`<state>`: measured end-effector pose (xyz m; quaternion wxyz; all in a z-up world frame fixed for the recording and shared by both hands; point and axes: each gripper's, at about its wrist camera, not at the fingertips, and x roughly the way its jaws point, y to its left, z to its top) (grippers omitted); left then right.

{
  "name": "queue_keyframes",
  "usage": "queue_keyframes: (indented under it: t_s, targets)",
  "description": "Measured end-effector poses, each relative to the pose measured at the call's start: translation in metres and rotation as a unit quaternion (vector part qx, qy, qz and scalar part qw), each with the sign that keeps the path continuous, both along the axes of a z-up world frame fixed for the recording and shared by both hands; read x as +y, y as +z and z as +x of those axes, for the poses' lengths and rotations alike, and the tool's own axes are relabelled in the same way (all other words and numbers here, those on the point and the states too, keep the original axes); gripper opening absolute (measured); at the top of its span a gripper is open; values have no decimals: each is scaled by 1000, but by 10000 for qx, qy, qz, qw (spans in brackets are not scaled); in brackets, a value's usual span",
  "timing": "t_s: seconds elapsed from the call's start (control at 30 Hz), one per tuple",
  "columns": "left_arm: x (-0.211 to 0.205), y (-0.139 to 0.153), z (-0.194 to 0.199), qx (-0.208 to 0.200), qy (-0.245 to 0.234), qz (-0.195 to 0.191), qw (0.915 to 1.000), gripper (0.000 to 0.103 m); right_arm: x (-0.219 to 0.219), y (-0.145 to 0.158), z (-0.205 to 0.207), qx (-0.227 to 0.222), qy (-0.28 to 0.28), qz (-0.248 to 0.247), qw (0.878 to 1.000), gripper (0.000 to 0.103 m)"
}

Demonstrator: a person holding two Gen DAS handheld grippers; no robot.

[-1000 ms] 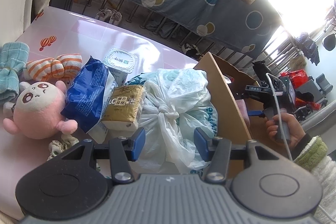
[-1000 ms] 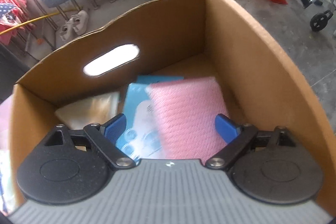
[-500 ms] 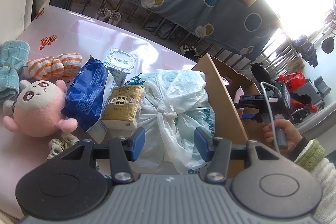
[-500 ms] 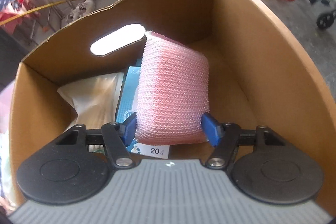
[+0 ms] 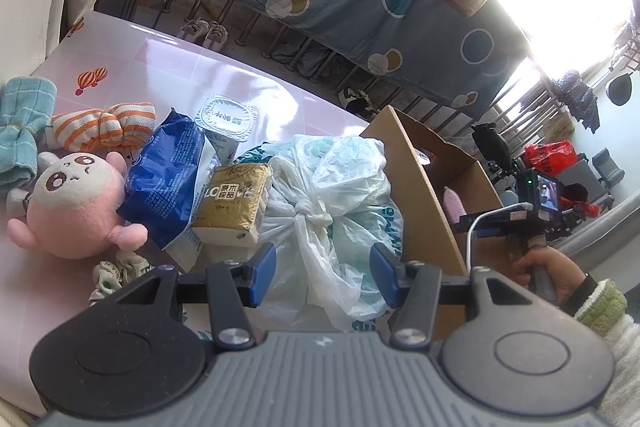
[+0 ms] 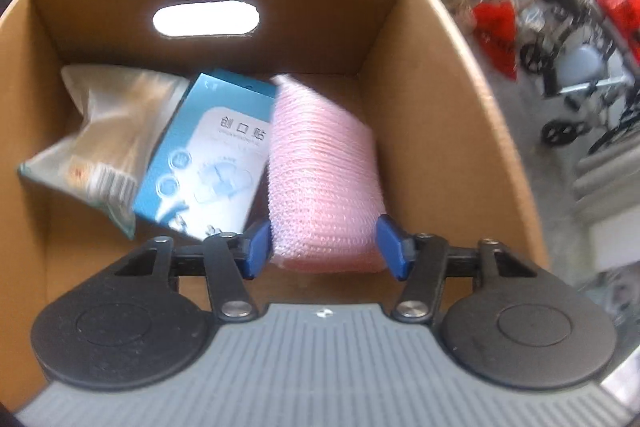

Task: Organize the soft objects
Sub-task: 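Grasp the pink sponge in the box and set it beside the bandage box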

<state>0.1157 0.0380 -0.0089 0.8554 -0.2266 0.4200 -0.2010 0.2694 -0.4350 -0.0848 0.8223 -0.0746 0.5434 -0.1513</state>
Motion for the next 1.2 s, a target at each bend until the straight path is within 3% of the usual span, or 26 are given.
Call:
queue_keyframes:
  t_s: [0.1,0.2,0.27,0.37,0.5,0.67,0.77,0.87,1.0,1.13,1.2]
  targets:
    - [1,1,-2,-11,7,3,10000,53,-7,22,-13,-359,-61,453,9983,68]
    - [3,1,-3,-7,30,17,10000,53,-20,36,-19,-704,-211,1297,9888,66]
    - [4,2,-3,-12,53,21,10000,53,-27,36,-16,-666,-403,1891,9789,50]
    - [6,3,-4,-28,75,40,10000,54,-41,24,-15,-426,-837,2510,9634,43]
    - [7,2,-3,-3,89,69,9999,54,-48,13,-27,-422,-1256,2460,9602,43]
    - [8,0,-1,16,97,44,9999,54,-68,18,-46,-567,-1640,2918,9406,44]
    - [6,-2,1,25,79,32,10000,54,-73,19,-51,-511,-1752,2914,9390,44]
    - [4,-2,2,40,55,51,10000,54,-75,9,-41,-468,-1877,2777,9410,44]
    - [2,-2,-1,33,38,141,9999,54,-73,-10,-17,-653,-1991,3003,9306,44]
    - [6,0,-1,34,89,216,9997,54,-69,-16,-1,-725,-1975,2833,9357,44]
    - [8,1,-3,1,117,250,9996,54,-69,-17,-3,-690,-2009,2938,9320,45]
